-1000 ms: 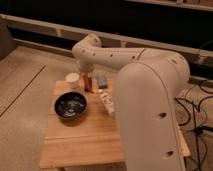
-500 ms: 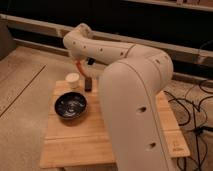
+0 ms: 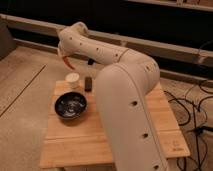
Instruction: Place the pepper in the ceramic cup
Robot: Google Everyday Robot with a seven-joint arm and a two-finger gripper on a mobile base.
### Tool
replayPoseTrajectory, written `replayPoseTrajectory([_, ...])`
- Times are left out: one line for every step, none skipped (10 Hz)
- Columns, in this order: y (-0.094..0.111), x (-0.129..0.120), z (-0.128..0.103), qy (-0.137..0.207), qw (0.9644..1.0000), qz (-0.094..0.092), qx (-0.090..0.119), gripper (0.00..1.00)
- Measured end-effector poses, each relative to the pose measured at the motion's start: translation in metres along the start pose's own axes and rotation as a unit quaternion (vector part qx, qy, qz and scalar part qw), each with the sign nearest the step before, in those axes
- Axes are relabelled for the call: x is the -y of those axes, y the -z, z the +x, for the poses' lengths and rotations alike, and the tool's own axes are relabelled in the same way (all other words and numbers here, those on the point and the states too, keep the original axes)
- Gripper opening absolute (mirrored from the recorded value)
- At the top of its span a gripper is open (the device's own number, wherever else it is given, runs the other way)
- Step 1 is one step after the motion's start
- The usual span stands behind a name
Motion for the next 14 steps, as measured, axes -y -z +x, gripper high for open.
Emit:
replayPoseTrajectory([-0.003, -0.007, 0.0, -0.017, 0.999, -0.037, 0.019, 0.0])
replayPoseTrajectory([-0.005, -0.009, 0.005, -0.03, 0.9969, -0.066, 0.029, 0.0])
replayPoseTrajectory([-0.009, -0.006, 0.019, -0.04, 0.9942, -0.095, 0.03, 0.0])
replayPoseTrajectory([-0.013, 0.0, 0.031, -0.042, 0.9932, -0.106, 0.024, 0.0])
replayPoseTrajectory([-0.015, 0.008, 0.042, -0.042, 0.9925, -0.114, 0.018, 0.0])
replayPoseTrajectory([-0.017, 0.022, 0.051, -0.039, 0.9925, -0.116, 0.011, 0.0])
replayPoseTrajectory([-0.016, 0.029, 0.053, -0.036, 0.9927, -0.115, 0.008, 0.0])
replayPoseTrajectory([-0.016, 0.037, 0.054, -0.031, 0.9931, -0.113, 0.004, 0.0])
replayPoseTrajectory([-0.016, 0.038, 0.053, -0.03, 0.9932, -0.113, 0.004, 0.0])
replayPoseTrajectory([-0.018, 0.04, 0.052, -0.025, 0.9932, -0.114, 0.0, 0.0])
replayPoseTrajectory([-0.02, 0.04, 0.053, -0.023, 0.993, -0.116, -0.005, 0.02])
replayPoseTrajectory([-0.022, 0.04, 0.055, -0.02, 0.9927, -0.118, -0.011, 0.12])
replayPoseTrajectory([-0.024, 0.041, 0.056, -0.017, 0.9925, -0.12, -0.017, 0.25])
replayPoseTrajectory([-0.025, 0.042, 0.056, -0.017, 0.9924, -0.12, -0.02, 0.34])
